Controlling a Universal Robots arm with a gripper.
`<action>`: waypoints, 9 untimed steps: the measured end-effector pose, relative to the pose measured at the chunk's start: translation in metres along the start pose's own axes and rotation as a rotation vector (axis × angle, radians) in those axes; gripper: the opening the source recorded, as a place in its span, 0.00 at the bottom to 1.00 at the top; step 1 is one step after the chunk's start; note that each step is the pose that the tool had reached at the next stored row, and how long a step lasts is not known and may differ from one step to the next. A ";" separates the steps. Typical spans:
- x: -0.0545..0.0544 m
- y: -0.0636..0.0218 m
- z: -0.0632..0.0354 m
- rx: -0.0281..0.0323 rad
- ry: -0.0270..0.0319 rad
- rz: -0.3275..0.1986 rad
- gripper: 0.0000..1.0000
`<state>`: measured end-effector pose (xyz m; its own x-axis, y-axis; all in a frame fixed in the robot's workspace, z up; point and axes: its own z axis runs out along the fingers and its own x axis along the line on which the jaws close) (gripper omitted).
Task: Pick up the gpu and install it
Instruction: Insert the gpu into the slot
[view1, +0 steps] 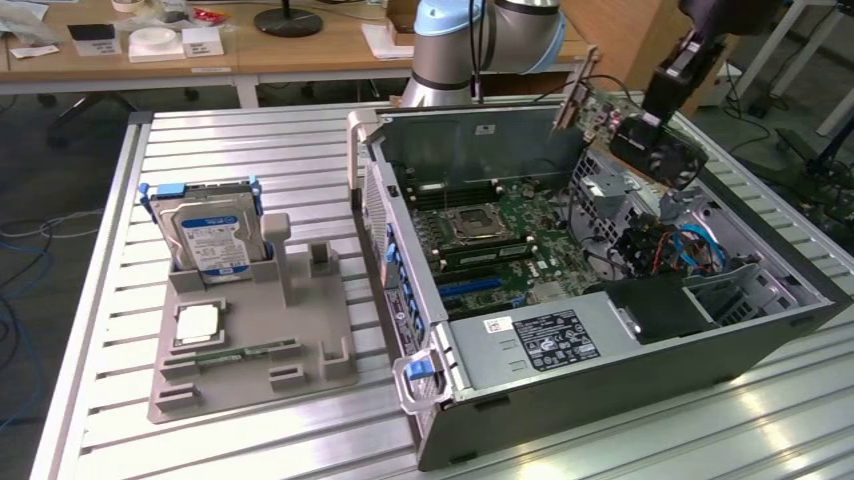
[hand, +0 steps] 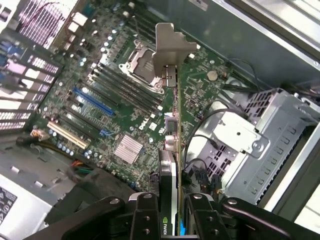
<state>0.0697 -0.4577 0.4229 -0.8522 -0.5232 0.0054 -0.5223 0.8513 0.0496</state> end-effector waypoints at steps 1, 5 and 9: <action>0.000 0.0000 0.0000 0.0001 0.0007 -0.014 0.27; 0.000 0.0000 0.0000 0.0004 0.0034 -0.068 0.27; 0.000 0.0000 0.0000 0.0007 0.0060 -0.122 0.27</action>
<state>0.0697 -0.4577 0.4229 -0.7822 -0.6230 0.0054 -0.6221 0.7814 0.0496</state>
